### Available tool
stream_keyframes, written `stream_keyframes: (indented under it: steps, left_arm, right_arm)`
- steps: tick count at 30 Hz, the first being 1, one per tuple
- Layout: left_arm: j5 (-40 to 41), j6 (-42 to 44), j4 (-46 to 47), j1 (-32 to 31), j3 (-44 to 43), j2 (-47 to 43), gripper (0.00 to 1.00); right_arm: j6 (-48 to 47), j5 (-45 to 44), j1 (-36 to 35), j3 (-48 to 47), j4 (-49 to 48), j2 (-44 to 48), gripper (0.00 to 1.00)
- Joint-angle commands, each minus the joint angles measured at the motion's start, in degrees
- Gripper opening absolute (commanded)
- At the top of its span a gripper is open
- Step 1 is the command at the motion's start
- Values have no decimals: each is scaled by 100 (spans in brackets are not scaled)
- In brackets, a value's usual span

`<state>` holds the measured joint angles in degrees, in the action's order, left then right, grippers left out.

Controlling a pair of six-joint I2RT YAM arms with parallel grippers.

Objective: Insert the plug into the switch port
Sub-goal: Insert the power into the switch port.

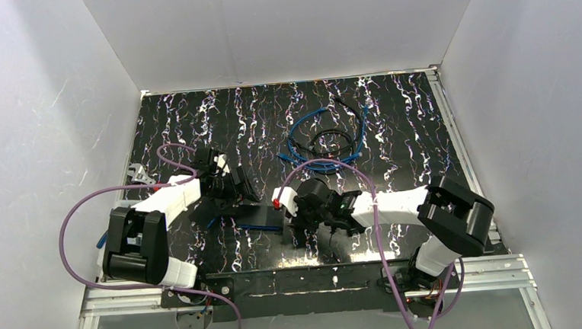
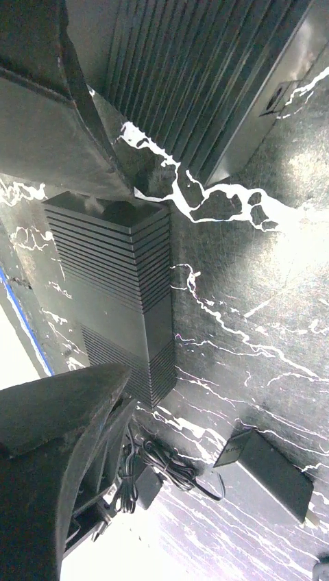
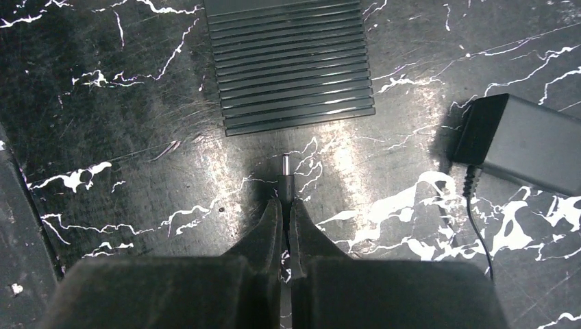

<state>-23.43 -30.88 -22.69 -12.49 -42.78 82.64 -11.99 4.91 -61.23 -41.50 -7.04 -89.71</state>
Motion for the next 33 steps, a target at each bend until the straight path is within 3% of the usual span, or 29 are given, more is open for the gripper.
stream_keyframes:
  steps: [1, 14, 33]
  left_arm:
    - [-316, 71, 27, 20, -17, 47, 84]
    - [-336, 56, 13, 22, 72, 9, 77]
    - [-311, 74, -4, 18, 76, 59, 75]
  right_arm:
    - [133, 122, 7, -236, -402, -141, 1]
    - [219, -21, 16, -262, -589, -234, 1]
    - [180, -68, 16, -236, -719, -71, 1]
